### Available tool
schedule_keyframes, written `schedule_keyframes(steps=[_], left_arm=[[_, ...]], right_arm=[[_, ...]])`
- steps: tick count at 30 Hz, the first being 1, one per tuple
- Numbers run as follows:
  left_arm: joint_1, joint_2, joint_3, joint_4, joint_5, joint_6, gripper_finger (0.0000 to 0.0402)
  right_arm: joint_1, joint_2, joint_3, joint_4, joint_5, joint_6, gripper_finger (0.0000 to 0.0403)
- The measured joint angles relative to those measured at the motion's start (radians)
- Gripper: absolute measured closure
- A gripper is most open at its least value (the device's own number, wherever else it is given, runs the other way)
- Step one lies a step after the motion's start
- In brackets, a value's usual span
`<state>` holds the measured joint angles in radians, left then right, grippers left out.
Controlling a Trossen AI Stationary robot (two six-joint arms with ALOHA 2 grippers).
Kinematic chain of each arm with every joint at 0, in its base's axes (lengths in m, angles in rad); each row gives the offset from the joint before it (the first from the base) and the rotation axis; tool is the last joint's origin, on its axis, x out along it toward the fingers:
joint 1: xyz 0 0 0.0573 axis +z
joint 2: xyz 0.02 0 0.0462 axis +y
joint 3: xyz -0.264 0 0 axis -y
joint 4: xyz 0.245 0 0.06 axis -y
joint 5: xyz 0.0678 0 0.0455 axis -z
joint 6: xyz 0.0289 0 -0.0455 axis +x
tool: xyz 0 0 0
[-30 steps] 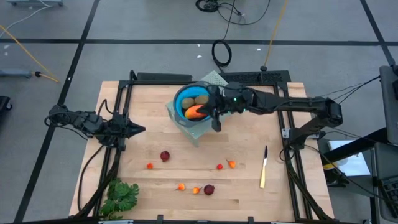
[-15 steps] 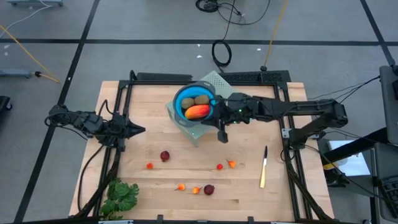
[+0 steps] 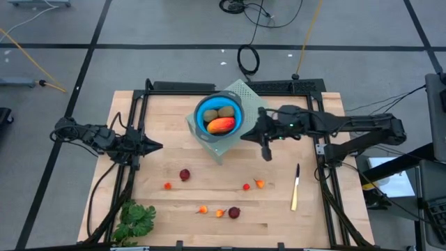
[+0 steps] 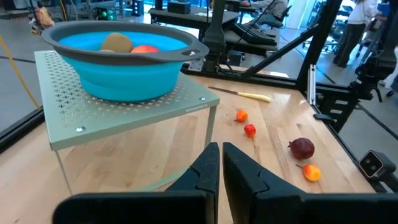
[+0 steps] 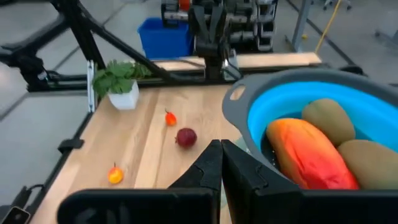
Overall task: Pick & Place Fruit
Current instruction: Put the left red pomegranate into the blue strainer bowl on the shelf
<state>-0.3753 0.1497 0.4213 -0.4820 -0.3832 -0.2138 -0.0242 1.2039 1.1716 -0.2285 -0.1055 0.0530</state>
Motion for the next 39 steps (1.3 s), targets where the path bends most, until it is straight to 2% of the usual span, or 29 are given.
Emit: schedule_keyframes(steps=[6,12,17,30,39], left_arm=[[0.0,0.003,0.0,0.021,-0.011,-0.005,0.0382],[0.0,0.011,0.0,0.059,-0.035,-0.066,0.0382],[0.0,0.044,0.0,0.095,-0.045,-0.085,0.0382],[0.0,0.25,0.0,0.253,-0.046,-0.077,0.0382],[0.0,0.375,0.0,0.418,0.01,-0.084,0.0383]], right_arm=[[0.0,-0.133,-0.161,0.099,-0.005,0.015,0.0402],[0.0,-0.288,-0.322,0.168,-0.083,-0.014,0.0402],[0.0,-0.413,-0.425,0.215,-0.082,-0.02,0.0402],[0.0,-0.657,-0.577,0.21,-0.083,0.0,0.0402],[0.0,-0.787,-0.675,0.21,-0.084,0.038,0.0402]])
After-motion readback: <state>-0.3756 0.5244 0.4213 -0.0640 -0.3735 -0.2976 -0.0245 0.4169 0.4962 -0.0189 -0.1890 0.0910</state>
